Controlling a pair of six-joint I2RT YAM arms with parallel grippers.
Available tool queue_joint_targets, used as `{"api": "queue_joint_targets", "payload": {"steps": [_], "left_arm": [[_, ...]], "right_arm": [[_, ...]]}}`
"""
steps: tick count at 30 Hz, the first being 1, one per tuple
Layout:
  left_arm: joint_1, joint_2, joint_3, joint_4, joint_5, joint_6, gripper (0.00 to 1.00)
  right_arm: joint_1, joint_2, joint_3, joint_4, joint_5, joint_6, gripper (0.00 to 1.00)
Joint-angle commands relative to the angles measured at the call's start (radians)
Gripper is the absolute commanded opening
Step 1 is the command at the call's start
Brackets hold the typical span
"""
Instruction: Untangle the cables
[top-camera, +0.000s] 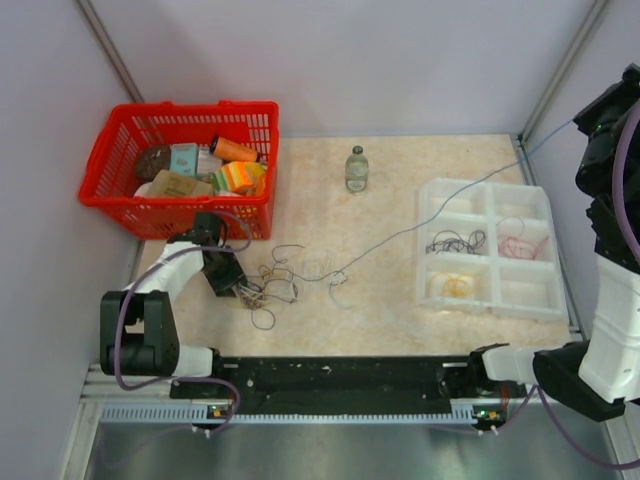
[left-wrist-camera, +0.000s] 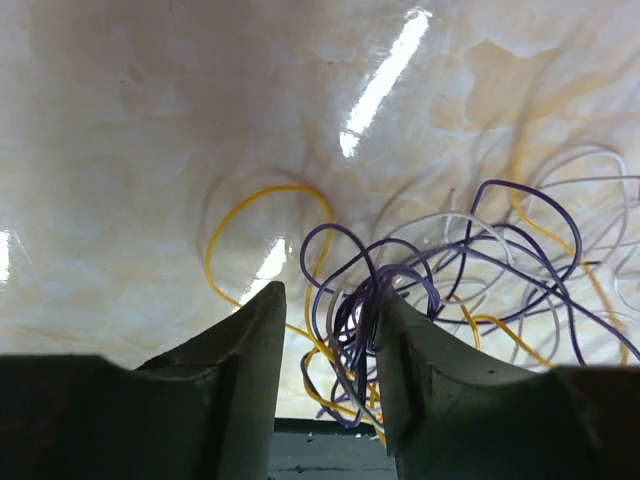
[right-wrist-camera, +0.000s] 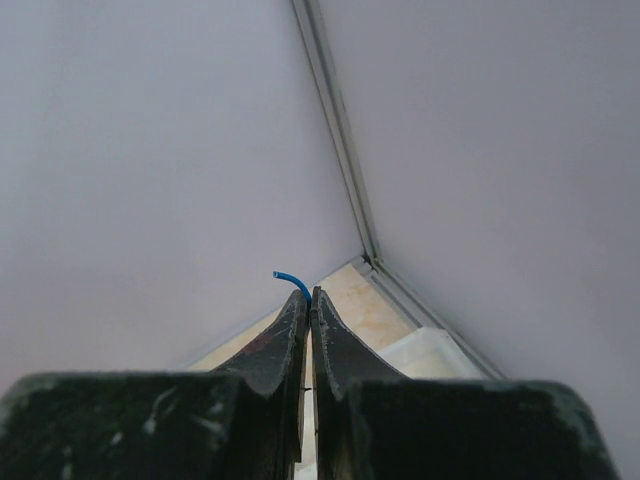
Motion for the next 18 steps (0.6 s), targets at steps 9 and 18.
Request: {"api": "queue_joint_targets", "payload": {"steps": [9, 18], "left_arm": [[0.002, -0.09, 0.089, -0.033, 0.064, 0.034, 0.55], [-0.015, -0.22, 0.113, 0.007, 0.249, 0.086, 0.58]], "right_arm": [[-0.011, 0.055, 0.247, 0.037, -0.239, 0.085, 0.0], [-0.011, 0.037, 0.218, 0.122, -0.354, 0.163, 0.0]]}}
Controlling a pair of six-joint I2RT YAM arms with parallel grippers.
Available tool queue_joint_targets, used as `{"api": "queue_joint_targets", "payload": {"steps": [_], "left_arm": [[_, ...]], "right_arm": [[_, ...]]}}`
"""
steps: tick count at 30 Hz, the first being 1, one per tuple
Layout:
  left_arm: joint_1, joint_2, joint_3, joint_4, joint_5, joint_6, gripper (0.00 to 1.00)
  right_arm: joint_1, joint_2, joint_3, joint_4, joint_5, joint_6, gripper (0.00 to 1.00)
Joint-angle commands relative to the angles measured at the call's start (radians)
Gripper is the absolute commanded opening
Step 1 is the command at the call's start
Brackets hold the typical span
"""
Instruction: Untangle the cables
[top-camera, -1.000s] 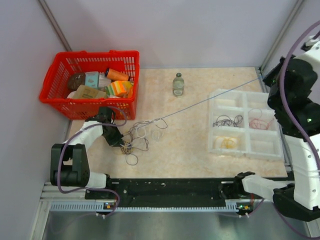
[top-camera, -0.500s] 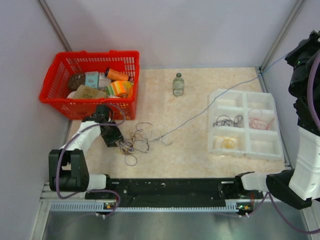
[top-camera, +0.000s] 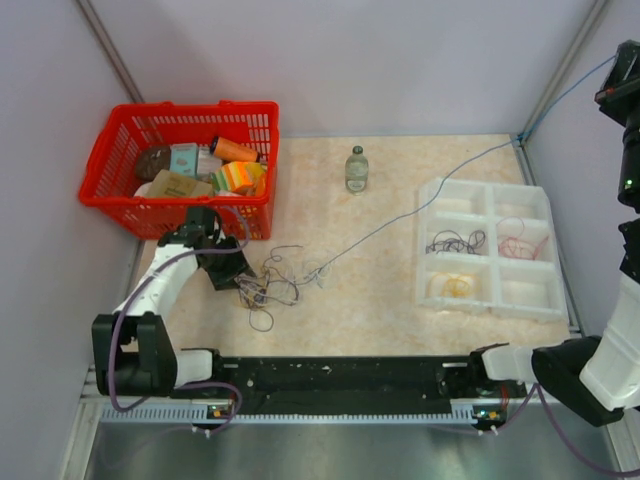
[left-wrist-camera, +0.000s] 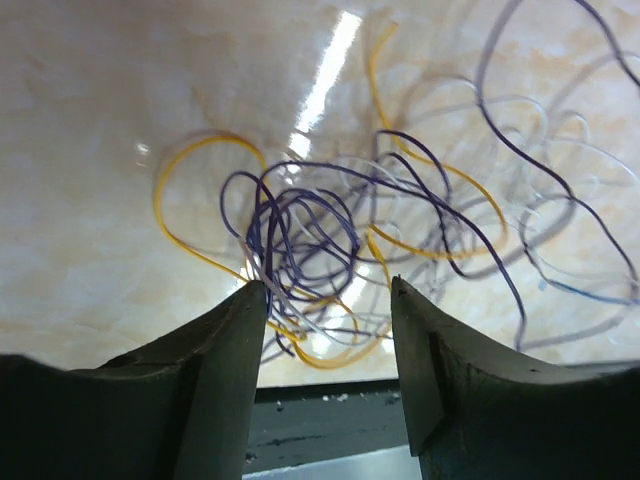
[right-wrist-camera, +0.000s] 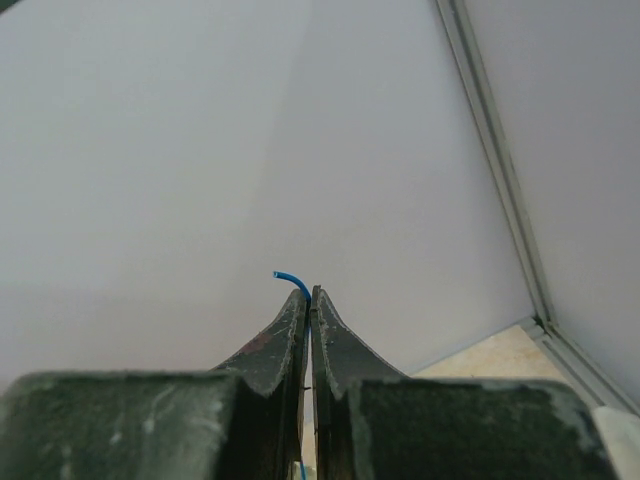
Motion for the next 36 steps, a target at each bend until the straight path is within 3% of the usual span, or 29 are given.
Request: {"api": "queue_joint_targets", "payload": {"steps": [1, 8, 12, 16, 23, 31, 34, 36], "left_arm": [[-0.024, -0.142, 0.067, 0.065, 0.168, 0.062, 0.61], [-0.25, -0.151, 0.147, 0.084, 0.156, 0.056, 0.65], [-0.368, -0.106, 0.17, 0.112, 0.141, 0.03, 0.72], [-0.414, 0.014, 0.222, 0.056, 0.066, 0.0, 0.71], [-0.439, -0.024, 0.175, 0.113, -0.069, -0.023, 0.67], [-0.564, -0.013, 0.124, 0.099, -0.315, -0.154, 0.68], [-0.603, -0.048, 0.085, 0.127, -0.41, -0.184, 0.71], [-0.627, -0.049, 0.072, 0.145, -0.468, -0.198, 0.79]], "right_arm": [[-0.012, -0.008, -0.009, 0.075, -0.096, 0.073, 0.0], [-0.01, -0.027, -0.085, 0.096, -0.138, 0.078, 0.0], [-0.01, -0.037, -0.091, 0.095, -0.132, 0.04, 0.0], [-0.01, -0.063, -0.118, 0.096, -0.119, 0.026, 0.0], [-0.01, -0.125, -0.189, 0.1, -0.112, 0.035, 0.0], [-0.01, -0.192, -0.269, 0.086, -0.122, 0.086, 0.0], [-0.01, -0.226, -0.319, 0.083, -0.182, 0.101, 0.0], [-0.011, -0.24, -0.342, 0.077, -0.216, 0.112, 0.0]]}}
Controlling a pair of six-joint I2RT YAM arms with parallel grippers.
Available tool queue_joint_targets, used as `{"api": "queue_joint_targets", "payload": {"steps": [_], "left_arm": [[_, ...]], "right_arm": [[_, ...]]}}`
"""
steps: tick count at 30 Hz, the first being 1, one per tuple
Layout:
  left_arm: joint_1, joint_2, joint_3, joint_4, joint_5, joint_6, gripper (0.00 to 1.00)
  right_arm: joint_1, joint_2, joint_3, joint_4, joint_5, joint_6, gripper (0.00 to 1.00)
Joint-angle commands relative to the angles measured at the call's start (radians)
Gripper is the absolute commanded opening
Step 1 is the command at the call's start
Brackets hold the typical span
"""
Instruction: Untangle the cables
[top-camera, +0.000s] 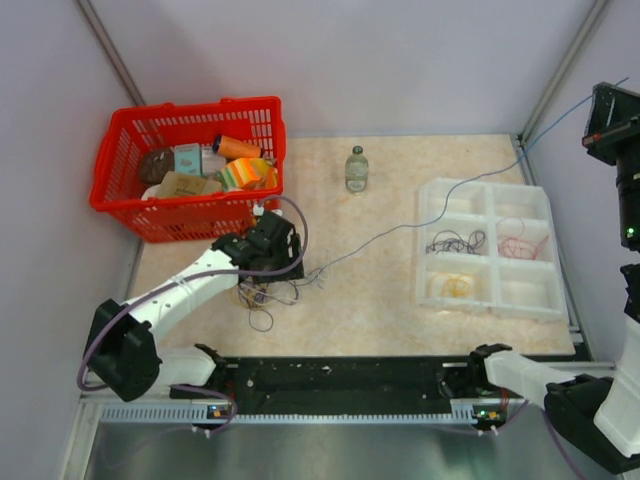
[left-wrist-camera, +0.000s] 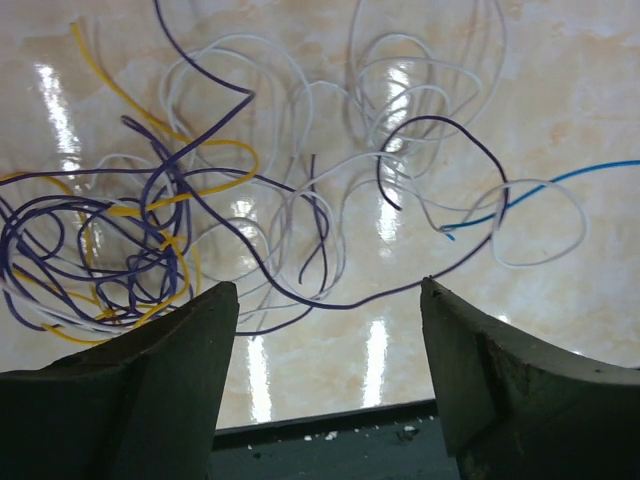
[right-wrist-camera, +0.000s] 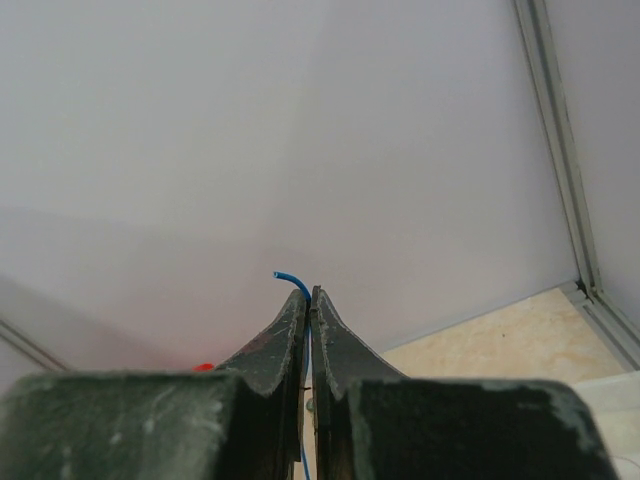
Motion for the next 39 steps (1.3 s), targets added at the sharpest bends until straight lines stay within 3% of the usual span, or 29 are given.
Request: {"api": "queue_joint_targets", "payload": {"steps": [1, 5, 8, 14, 16, 17, 22, 25, 34, 39], "left_arm": [[-0.039, -0.034, -0.027, 0.062, -0.191, -0.072, 0.8], [-0.04, 0.021, -0.011, 0.053, -0.209, -0.124, 0.79], [-0.04, 0.048, -0.011, 0.046, -0.221, -0.138, 0.73], [-0.04, 0.075, -0.014, 0.004, -0.254, -0.12, 0.32], [-0.04, 0.034, -0.03, -0.042, -0.321, -0.121, 0.08], [-0.037, 0.004, -0.039, -0.07, -0.368, -0.135, 0.0], [-0.031, -0.161, -0.062, -0.206, -0.542, -0.195, 0.0], [-0.026, -0.239, -0.059, -0.254, -0.611, -0.222, 0.0], [-0.019, -0.239, -0.022, -0.221, -0.64, -0.123, 0.0], [-0.02, -0.247, -0.022, -0.133, -0.525, -0.028, 0.0]], "right_arm": [[-0.01, -0.025, -0.039, 0.011, -0.087, 0.036, 0.0], [-0.01, -0.032, -0.021, -0.009, -0.122, 0.03, 0.0], [-0.011, -0.045, -0.016, -0.013, -0.117, 0.017, 0.0], [-0.011, -0.068, -0.007, -0.019, -0.074, -0.016, 0.0], [-0.011, -0.065, 0.019, -0.017, -0.038, -0.063, 0.0], [-0.01, -0.061, 0.036, -0.019, 0.0, -0.094, 0.0], [-0.01, -0.032, 0.155, 0.013, 0.409, -0.285, 0.0], [-0.01, -0.047, 0.137, 0.105, 0.548, -0.385, 0.0], [-0.007, -0.002, 0.163, 0.179, 0.483, -0.433, 0.0], [-0.007, -0.013, 0.109, 0.126, 0.196, -0.255, 0.0]]}}
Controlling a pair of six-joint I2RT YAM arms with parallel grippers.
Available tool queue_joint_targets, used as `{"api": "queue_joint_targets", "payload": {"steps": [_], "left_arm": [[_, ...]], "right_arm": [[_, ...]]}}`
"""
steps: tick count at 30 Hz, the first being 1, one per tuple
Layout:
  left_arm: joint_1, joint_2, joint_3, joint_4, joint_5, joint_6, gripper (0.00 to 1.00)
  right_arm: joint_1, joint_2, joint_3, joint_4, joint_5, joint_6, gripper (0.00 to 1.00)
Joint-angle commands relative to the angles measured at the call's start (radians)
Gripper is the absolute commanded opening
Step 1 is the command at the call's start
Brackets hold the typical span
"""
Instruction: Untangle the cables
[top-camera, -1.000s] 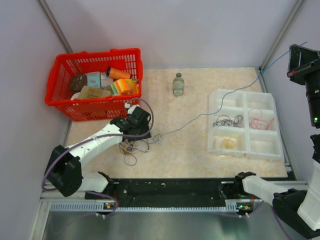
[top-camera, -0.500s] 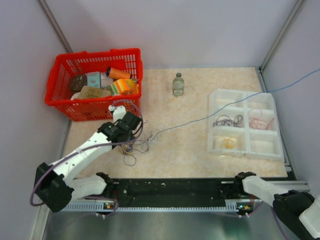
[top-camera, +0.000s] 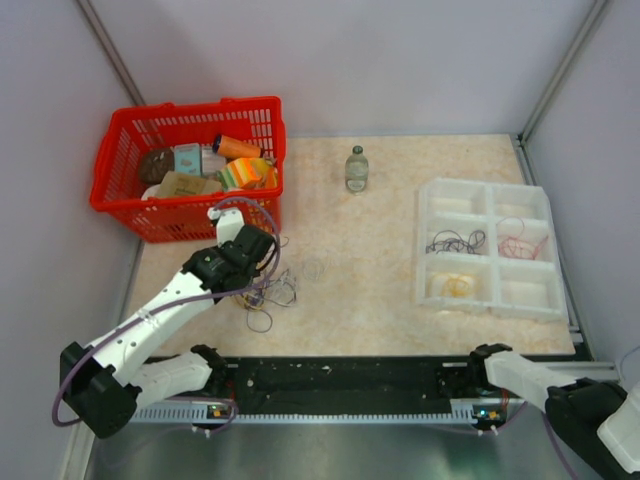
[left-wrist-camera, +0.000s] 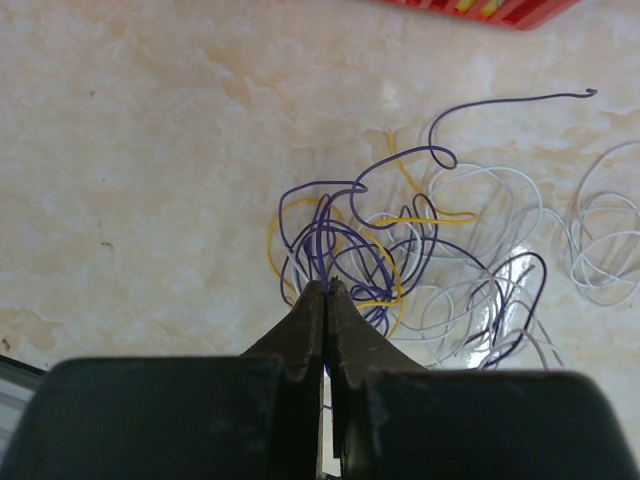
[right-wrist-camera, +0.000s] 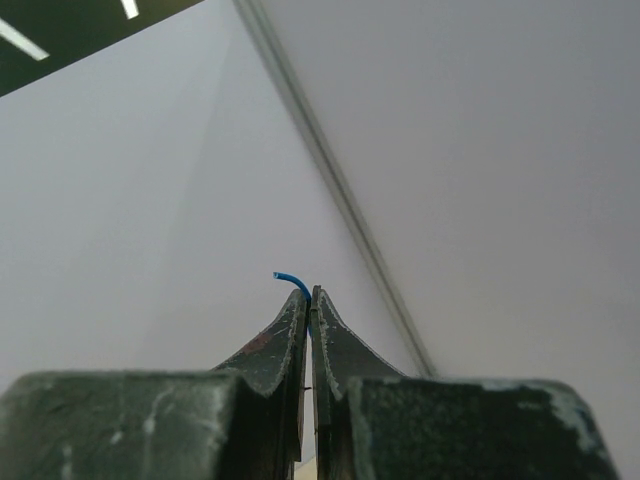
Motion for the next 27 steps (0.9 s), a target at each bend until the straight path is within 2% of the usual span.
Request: {"api": "queue_joint_targets", "payload": {"steps": [1, 7, 14, 17, 21, 25, 27], "left_arm": [[0.005, -0.013, 0.036, 0.087, 0.09, 0.095, 0.0], [0.005, -0.029, 0.027, 0.148, 0.206, 0.147, 0.0], [0.005, -0.007, 0.05, 0.182, 0.312, 0.186, 0.0], [0.005, 0.002, 0.056, 0.199, 0.355, 0.218, 0.0], [0.006, 0.004, 0.042, 0.237, 0.397, 0.253, 0.0], [0.008, 0.017, 0.018, 0.265, 0.432, 0.27, 0.0], [0.008, 0.028, 0.008, 0.277, 0.447, 0.289, 0.0]], "right_arm": [[-0.008, 0.026, -0.017, -0.013, -0.235, 0.1, 0.0], [-0.008, 0.079, 0.102, -0.013, -0.259, 0.047, 0.0], [-0.007, 0.105, 0.109, 0.045, -0.148, -0.036, 0.0], [-0.007, 0.111, 0.066, 0.083, 0.011, -0.125, 0.0], [-0.007, 0.114, -0.061, 0.189, 0.137, -0.289, 0.0], [-0.007, 0.178, -0.017, 0.277, 0.175, -0.418, 0.0], [-0.007, 0.206, -0.016, 0.385, 0.203, -0.519, 0.0]]}}
